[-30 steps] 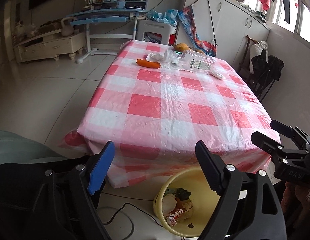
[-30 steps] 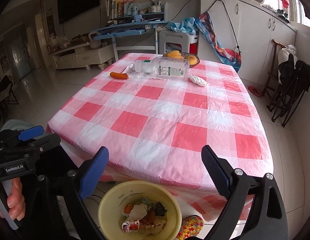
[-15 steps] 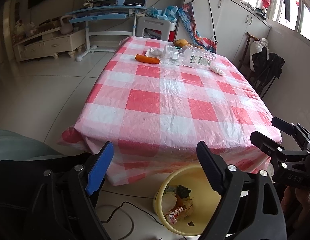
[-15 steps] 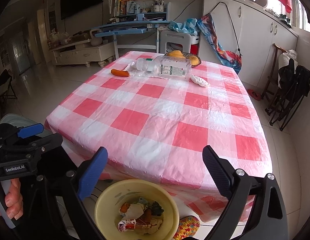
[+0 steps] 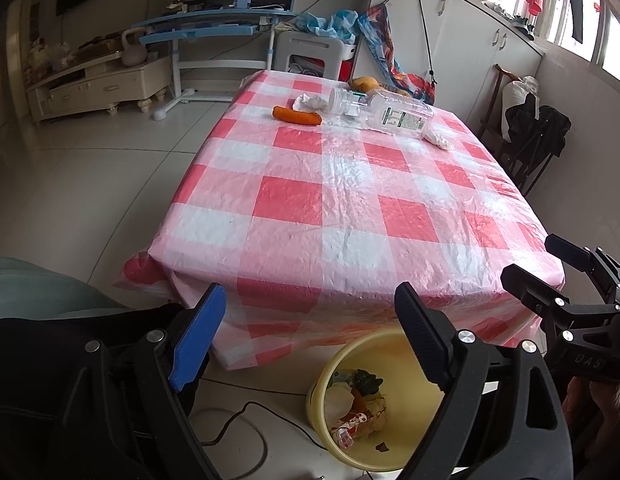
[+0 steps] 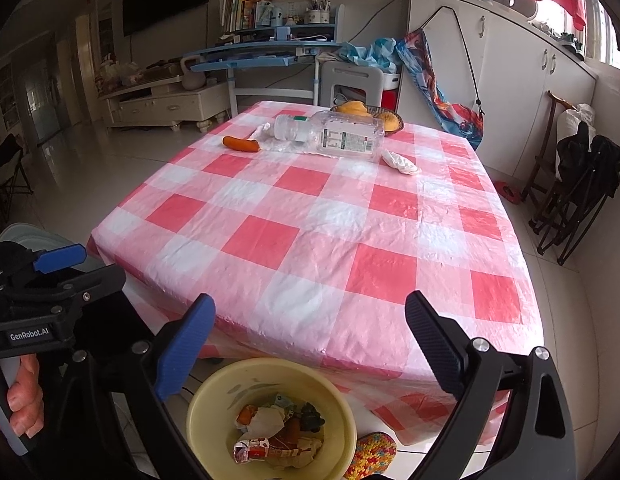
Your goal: Collect trash
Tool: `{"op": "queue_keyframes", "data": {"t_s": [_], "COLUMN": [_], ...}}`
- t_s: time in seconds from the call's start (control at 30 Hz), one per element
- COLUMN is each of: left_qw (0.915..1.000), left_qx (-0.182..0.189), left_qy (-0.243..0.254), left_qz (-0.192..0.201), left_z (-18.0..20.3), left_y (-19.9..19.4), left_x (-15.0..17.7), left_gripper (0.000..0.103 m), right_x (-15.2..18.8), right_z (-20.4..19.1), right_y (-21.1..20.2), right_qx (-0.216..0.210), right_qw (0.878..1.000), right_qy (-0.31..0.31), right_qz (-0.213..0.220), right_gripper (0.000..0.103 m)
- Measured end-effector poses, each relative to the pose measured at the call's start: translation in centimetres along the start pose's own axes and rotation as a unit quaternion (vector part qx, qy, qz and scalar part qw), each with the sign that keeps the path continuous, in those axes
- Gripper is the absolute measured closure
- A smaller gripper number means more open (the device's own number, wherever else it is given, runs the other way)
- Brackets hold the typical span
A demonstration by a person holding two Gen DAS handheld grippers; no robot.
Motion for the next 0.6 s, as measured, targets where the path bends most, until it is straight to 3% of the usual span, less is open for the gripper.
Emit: {"op": "queue_keyframes", "data": {"t_s": [0.6], "left_qw": [1.0000], "left_qx": [-0.002], "left_qy": [-0.004], "left_qz": [-0.005], "left_z": [-0.26], "left_y": [0.52], "left_x": [0.22], "left_gripper": [0.018], "right_x": [0.10], "right_z": [-0.14], "right_y": [0.04], "right_qx": [0.001], "right_qw": [1.000], "right_qy": [-0.005], "right_qz": [0.000], "right_gripper": [0.011]}}
Point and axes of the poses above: each gripper's, at about its wrist camera, not at the fingertips, and y roughly the way its jaws point, z to its right, x to its underside, the point moved 4 cm from there along y, roughly the way its jaws point, and after that the axes turned 12 degrees about x, right-handed, at the moved point
